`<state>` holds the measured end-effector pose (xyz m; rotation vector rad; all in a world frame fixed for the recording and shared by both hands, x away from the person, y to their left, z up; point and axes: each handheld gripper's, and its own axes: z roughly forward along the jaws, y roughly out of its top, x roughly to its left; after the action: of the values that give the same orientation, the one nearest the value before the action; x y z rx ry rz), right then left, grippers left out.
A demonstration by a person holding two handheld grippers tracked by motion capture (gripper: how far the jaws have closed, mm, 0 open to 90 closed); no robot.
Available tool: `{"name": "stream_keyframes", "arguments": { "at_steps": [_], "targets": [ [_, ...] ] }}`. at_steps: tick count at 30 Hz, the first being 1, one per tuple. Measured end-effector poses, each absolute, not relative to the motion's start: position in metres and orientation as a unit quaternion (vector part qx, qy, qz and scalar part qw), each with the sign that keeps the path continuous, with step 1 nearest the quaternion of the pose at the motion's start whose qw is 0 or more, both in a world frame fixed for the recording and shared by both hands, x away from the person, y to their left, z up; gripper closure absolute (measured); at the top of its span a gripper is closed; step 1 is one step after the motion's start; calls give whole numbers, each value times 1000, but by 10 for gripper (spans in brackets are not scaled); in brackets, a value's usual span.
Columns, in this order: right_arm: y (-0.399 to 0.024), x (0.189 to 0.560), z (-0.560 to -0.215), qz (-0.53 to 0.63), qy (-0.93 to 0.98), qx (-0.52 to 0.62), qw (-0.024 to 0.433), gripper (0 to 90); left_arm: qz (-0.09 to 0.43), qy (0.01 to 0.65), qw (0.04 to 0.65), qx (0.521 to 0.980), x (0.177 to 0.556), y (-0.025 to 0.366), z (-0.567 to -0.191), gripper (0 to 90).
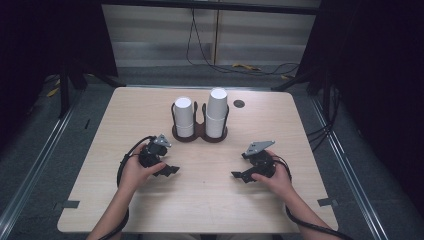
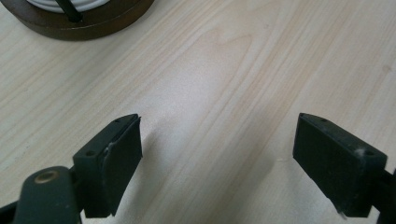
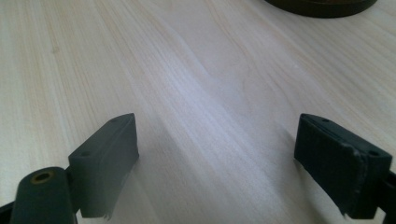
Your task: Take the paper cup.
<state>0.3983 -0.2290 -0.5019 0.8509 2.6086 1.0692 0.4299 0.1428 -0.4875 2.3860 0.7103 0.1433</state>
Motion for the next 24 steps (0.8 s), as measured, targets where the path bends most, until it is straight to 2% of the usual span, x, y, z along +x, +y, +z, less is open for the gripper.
{"name": "stream_keyframes", "arguments": {
  "at_steps": [13, 16, 24],
  "targets": [
    [-206, 407, -484, 370, 879, 287, 87, 139, 47, 275, 324, 904, 437, 150, -472, 156],
    [-199, 414, -483, 381, 873, 298, 68, 141, 47, 279, 326, 902, 440, 153, -468, 156],
    [-181, 429, -479, 387, 871, 295, 74, 152, 45, 277, 315, 907, 444, 160, -456, 158]
  ]
}}
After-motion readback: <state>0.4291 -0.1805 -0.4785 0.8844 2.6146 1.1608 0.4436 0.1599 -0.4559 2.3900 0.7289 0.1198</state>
